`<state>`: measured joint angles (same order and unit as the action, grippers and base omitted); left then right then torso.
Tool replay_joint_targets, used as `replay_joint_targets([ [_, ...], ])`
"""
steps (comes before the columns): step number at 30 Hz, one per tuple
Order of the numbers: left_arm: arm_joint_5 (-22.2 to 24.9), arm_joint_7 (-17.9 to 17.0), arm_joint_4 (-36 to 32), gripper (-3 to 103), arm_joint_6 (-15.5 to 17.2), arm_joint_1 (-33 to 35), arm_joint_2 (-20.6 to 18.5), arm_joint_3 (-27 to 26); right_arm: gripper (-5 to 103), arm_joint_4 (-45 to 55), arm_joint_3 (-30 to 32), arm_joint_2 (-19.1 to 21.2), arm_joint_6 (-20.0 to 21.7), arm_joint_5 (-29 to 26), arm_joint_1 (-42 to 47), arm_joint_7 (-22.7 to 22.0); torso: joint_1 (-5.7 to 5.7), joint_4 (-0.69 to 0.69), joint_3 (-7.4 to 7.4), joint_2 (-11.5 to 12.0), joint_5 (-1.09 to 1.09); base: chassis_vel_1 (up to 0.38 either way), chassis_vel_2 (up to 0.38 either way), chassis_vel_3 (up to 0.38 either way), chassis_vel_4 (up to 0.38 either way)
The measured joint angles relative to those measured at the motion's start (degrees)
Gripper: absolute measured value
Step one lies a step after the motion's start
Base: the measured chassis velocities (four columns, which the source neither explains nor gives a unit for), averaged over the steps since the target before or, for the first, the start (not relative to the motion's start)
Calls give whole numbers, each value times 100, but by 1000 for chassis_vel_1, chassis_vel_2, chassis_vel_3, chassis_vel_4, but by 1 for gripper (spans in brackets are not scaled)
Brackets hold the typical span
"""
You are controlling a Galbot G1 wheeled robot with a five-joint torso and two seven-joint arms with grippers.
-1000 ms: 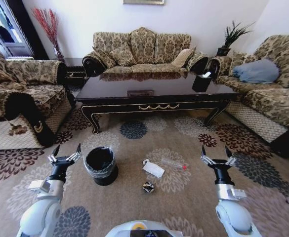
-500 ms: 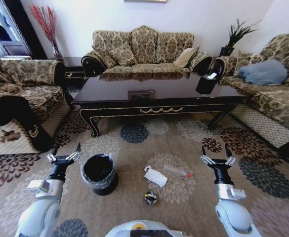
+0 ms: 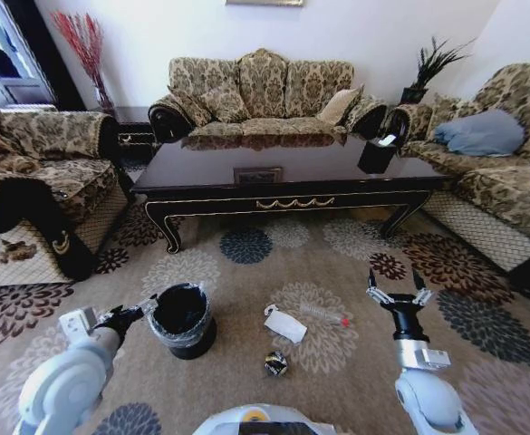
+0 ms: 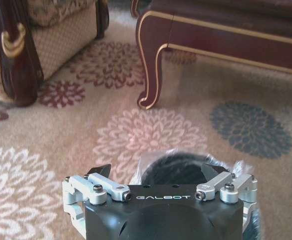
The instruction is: Move to the front of the table and pick up the trash from the floor, then place it into the trash bin.
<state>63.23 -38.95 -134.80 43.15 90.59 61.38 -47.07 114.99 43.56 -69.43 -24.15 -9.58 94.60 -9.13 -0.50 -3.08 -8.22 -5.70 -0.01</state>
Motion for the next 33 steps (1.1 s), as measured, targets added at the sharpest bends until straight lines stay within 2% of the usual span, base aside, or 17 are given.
replay_joint_targets([
  [6, -323, 83, 654, 100, -28, -193, -143, 342, 100, -24, -8, -13, -54, 28, 42, 14, 0, 1, 0, 0, 0, 0, 0, 0, 0],
  [13, -230, 106, 1109, 100, -55, -380, -87, 581, 100, -66, -31, -49, -96, 75, 67, 26, 0, 0, 0, 0, 1, 0, 0, 0, 0],
  [15, -193, 203, 1317, 100, -66, -492, -23, 761, 100, -85, -42, -53, -101, 98, 68, 28, 0, 1, 0, 0, 1, 0, 0, 0, 0],
  [21, -508, 597, 1888, 100, -252, -819, 122, 1185, 100, -126, -53, -55, -129, 140, 99, 32, 0, 0, 0, 0, 1, 0, 0, 0, 0],
  [26, -659, 659, 2274, 100, -309, -1011, 184, 1392, 100, -135, -47, -62, -147, 155, 126, 34, -1, 0, 0, 0, 1, 0, 0, 0, 0],
  [33, -819, 744, 2476, 101, -424, -1062, 207, 1453, 100, -219, -35, -61, -178, 160, 107, 35, 0, 0, 0, 0, 2, 0, 0, 0, 0],
])
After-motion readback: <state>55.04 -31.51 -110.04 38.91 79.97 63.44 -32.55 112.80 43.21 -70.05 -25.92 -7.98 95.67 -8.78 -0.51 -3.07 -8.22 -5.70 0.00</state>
